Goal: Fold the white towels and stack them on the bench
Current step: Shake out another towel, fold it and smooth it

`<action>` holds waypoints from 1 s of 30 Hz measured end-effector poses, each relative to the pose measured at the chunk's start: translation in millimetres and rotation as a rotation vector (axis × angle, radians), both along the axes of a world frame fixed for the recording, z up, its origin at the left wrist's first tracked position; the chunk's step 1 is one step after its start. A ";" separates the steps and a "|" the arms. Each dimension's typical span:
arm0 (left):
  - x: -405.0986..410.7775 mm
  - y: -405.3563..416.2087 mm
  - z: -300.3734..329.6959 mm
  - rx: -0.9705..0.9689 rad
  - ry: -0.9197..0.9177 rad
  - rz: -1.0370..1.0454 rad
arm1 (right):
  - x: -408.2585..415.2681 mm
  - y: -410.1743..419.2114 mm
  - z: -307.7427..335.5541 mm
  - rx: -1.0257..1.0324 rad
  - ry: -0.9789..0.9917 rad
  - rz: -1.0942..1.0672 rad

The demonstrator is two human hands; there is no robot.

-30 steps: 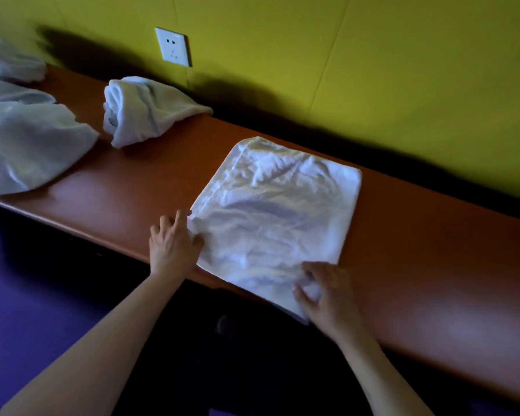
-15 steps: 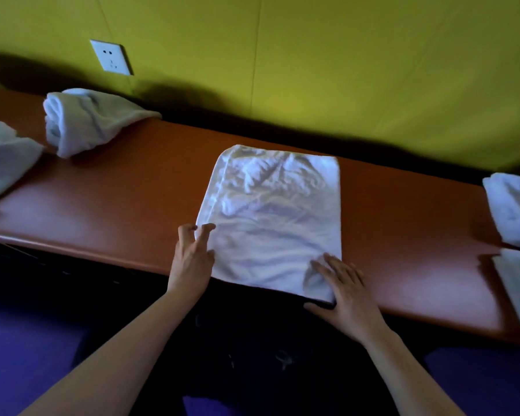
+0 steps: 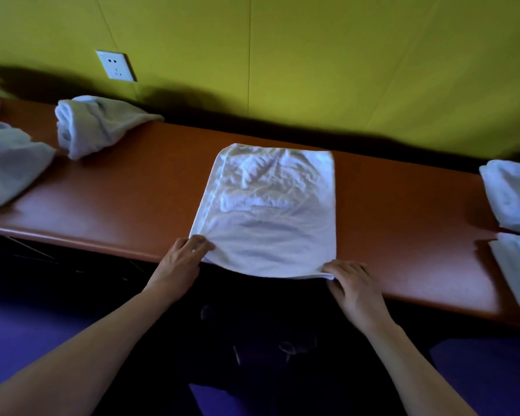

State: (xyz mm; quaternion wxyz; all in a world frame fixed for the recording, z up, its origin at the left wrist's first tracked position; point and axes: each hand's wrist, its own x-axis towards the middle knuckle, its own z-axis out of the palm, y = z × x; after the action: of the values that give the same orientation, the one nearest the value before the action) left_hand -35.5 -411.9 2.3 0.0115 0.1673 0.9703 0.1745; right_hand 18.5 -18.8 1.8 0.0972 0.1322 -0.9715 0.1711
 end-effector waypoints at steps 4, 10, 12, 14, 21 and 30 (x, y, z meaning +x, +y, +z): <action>8.6 -5.7 7.6 0.075 0.071 0.026 | 7.7 -5.3 8.4 -0.252 -0.109 -0.178; 30.1 -8.5 32.9 0.410 -0.038 0.390 | 16.5 -16.7 41.1 -0.651 -0.140 -0.380; 28.2 -7.7 40.8 0.551 -0.085 0.442 | 9.4 -16.5 46.8 -0.747 -0.113 -0.414; 19.4 -4.4 50.2 0.598 -0.049 0.470 | -3.3 -16.5 51.5 -0.797 -0.087 -0.432; -61.5 18.5 81.4 0.586 0.088 0.516 | -92.7 -16.8 63.5 -0.775 -0.018 -0.460; -167.4 33.5 54.7 0.543 0.061 0.545 | -201.4 -18.0 39.2 -0.635 0.033 -0.517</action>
State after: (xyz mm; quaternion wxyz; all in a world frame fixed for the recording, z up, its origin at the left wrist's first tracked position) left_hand -202.9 -378.4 57.0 -0.1087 -0.0946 0.8976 0.4167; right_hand -182.8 -36.8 41.0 0.1883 -0.1500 -0.8700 0.4302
